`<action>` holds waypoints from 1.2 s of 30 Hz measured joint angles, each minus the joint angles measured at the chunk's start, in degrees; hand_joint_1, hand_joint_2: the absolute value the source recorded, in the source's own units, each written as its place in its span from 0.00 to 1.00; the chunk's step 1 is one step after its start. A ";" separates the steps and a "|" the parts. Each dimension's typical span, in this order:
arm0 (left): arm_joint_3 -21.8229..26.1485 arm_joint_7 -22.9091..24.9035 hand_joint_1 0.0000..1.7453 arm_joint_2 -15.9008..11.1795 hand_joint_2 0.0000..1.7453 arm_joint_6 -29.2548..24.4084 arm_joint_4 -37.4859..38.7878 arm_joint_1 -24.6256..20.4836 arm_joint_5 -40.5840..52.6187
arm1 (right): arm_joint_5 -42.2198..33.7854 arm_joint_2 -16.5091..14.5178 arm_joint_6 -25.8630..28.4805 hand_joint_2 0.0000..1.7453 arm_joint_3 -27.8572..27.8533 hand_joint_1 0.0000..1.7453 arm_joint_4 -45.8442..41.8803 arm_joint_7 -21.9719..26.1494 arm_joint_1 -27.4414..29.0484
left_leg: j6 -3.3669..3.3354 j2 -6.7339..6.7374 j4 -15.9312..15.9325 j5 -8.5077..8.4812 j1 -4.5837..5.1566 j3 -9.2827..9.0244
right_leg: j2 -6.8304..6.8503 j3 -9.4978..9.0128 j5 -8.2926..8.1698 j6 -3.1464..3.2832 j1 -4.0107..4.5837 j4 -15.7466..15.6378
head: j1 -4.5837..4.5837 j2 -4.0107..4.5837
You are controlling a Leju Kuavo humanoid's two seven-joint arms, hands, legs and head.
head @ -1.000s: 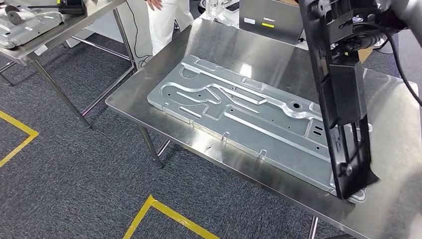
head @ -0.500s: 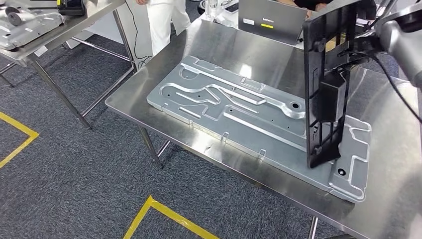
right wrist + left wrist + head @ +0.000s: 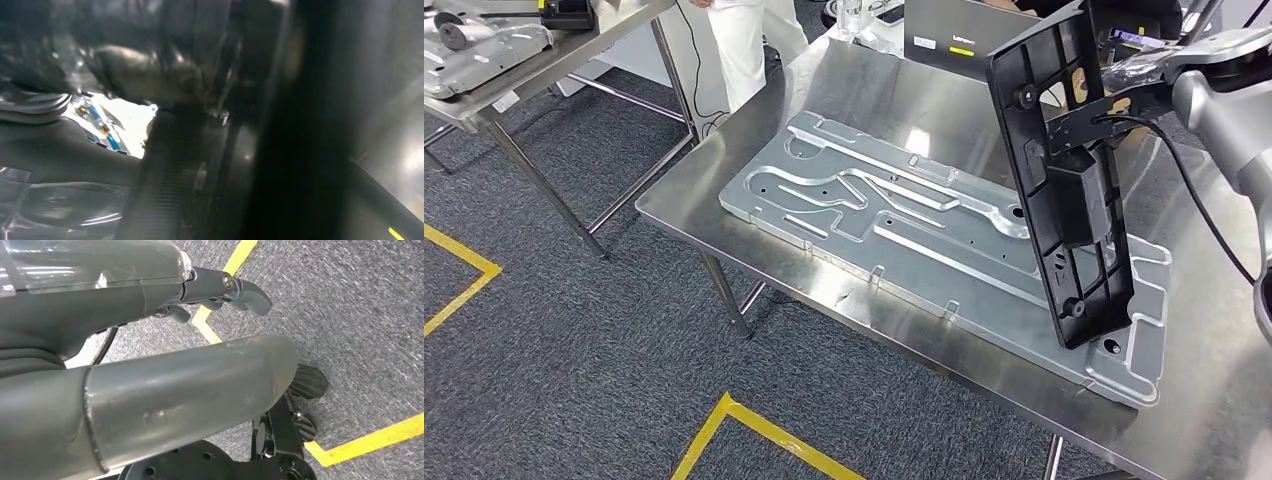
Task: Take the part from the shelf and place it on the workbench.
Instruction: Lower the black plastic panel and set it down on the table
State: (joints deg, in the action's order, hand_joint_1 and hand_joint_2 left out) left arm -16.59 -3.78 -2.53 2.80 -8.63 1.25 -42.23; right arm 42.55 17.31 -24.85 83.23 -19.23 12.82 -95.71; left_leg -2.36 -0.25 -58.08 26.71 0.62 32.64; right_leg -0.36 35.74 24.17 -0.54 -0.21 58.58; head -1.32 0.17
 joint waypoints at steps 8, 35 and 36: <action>0.05 -0.54 0.00 0.54 0.00 -0.28 0.00 -0.11 -0.61 | -8.18 -1.21 2.80 0.00 -2.94 0.00 0.09 -7.02 3.37 | 0.00 -0.01 -0.02 0.00 0.01 -0.04 | 0.00 -0.02 -0.01 0.00 0.00 0.00 | -0.01 0.00; 0.03 -1.14 0.00 0.75 0.00 0.15 0.00 0.24 -1.50 | -23.90 -2.89 9.05 0.00 -21.78 0.00 0.05 -11.26 5.70 | 0.00 -0.05 -0.02 0.00 0.01 -0.03 | 0.02 -0.02 0.00 0.00 -0.01 -0.01 | -0.01 0.00; 0.01 -1.25 0.00 0.78 0.00 0.08 0.00 0.25 -1.44 | -24.87 -2.69 11.07 0.00 -22.57 0.00 -0.60 -10.32 5.93 | 0.00 -0.05 -0.02 0.00 0.01 -0.03 | 0.02 -0.02 0.00 0.00 -0.01 -0.01 | -0.01 0.00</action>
State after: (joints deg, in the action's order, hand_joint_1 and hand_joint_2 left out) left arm -16.58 -5.03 -1.75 2.88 -8.63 1.50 -43.66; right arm 17.68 14.62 -13.78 60.66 -19.84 2.51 -89.78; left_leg -2.36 -0.30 -58.10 26.71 0.64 32.61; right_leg -0.34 35.72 24.17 -0.54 -0.22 58.57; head -1.33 0.17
